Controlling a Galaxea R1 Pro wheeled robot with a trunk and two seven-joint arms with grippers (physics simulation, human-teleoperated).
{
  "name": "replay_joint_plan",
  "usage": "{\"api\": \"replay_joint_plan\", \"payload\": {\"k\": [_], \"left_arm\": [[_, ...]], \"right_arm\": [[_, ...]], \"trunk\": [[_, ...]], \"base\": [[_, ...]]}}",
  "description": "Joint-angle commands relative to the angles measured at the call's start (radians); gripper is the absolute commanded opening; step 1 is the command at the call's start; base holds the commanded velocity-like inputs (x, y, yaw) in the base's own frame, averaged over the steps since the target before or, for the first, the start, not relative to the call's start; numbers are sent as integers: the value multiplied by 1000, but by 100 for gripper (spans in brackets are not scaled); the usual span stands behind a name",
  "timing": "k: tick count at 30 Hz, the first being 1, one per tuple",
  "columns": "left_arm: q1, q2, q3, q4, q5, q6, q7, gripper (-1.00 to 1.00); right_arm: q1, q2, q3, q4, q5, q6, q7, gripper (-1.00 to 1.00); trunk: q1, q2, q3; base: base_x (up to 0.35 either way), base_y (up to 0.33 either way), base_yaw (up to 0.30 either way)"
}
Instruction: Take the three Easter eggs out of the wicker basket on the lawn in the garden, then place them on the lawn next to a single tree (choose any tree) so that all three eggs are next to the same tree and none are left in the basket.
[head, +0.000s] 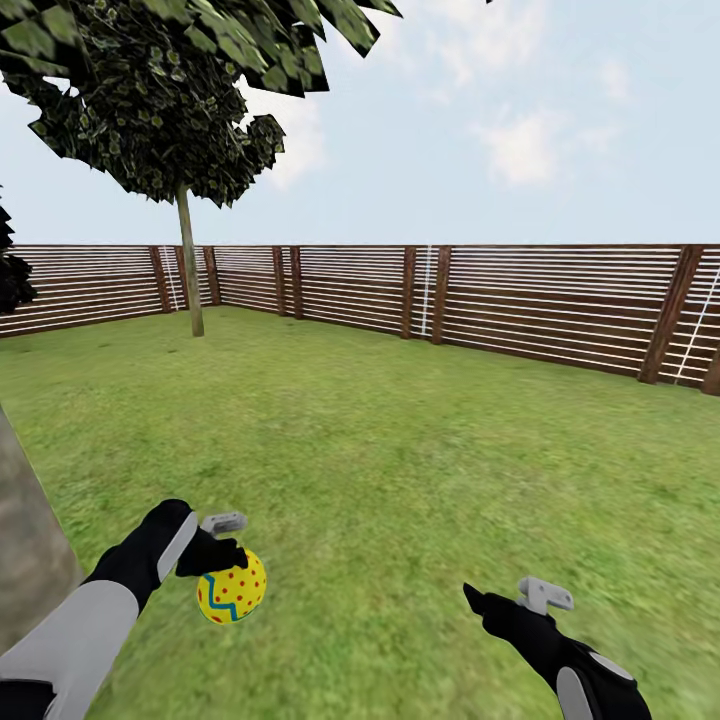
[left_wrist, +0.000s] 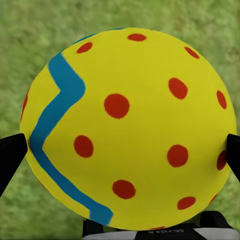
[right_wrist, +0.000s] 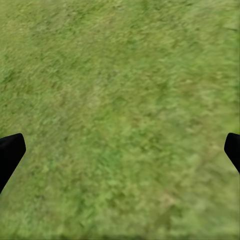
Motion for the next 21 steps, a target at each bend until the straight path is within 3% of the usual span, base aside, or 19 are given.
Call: {"api": "replay_joint_plan", "payload": {"k": [1,21], "left_arm": [[-1,1,-6,-1,2,4,-2,-100],[0,-3,-5,-1,3,3,-2,-100]], "right_arm": [[-1,1,-3,-1,1,6,7,100],[-1,0,-9,1,2,4,7,100]], "trunk": [[4,-8,-4],[81,-148,-67]], "base": [[0,0,0],[0,0,0]]}}
